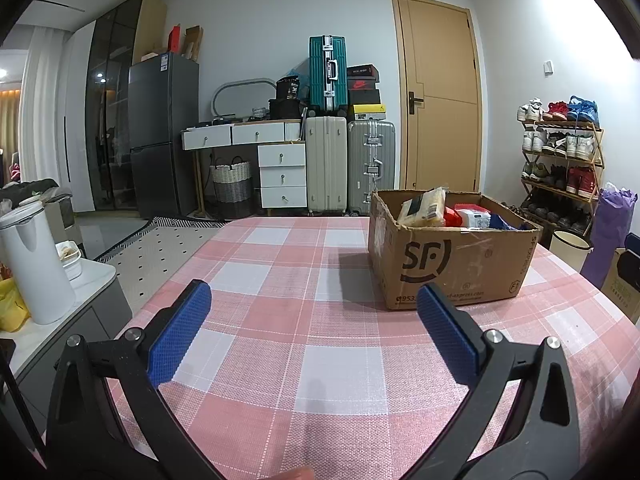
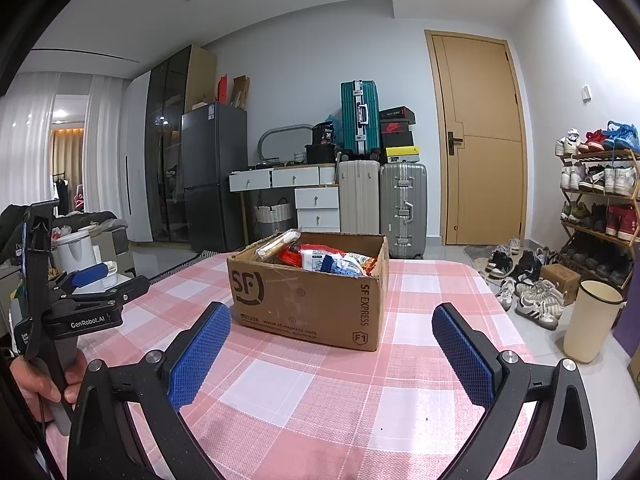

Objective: Organize snacks

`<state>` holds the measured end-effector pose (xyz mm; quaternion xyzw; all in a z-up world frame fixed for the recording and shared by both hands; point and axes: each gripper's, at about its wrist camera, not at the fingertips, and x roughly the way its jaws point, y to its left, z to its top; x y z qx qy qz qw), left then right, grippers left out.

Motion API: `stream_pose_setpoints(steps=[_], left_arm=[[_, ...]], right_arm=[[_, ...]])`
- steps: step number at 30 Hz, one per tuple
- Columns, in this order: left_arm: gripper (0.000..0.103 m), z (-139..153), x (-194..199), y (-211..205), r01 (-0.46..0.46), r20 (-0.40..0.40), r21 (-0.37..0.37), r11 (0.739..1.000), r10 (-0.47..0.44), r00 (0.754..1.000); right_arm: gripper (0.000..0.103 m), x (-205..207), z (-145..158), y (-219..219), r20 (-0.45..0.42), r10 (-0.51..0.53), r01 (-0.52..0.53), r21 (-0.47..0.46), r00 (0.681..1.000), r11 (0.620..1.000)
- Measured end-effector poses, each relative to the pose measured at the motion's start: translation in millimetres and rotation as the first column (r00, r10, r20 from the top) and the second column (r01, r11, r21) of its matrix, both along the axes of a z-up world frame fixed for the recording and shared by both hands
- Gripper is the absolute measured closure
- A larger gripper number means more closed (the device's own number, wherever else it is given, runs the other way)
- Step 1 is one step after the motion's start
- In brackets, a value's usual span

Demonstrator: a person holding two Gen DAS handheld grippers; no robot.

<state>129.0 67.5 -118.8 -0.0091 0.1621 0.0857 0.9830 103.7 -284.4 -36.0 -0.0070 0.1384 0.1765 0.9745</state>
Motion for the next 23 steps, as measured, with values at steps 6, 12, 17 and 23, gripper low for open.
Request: stream_pose_setpoints(steps=[6,12,17,23], left_arm=[[0.000,-0.1,-0.1,0.0,-0.002,0.000,0.000,1.000,0.002,1.000],[0.000,-0.5,0.1,0.0,-0.001,0.000,0.000,1.000,0.001,1.000],[0.000,0.0,-0.7,0.3,-0.001,0.001,-0.001,1.000,0.001,1.000],[0.000,-0.2,1.3,-1.6,0.001,-0.002,-0.002,1.000,-0.001,1.000]], right_arm=[[0.000,-0.1,0.1,0.0,0.000,0.000,0.000,0.000,1.000,1.000],[0.000,0.0,0.3,0.1,0.001,0.000,0.000,0.000,1.000,1.000],[0.000,-0.2,0.1,-0.1,0.001,0.000,0.000,-0.001,1.000,1.000],[0.000,0.1,0.4,0.1,0.000,0.000,0.000,-0.001,1.000,1.000]])
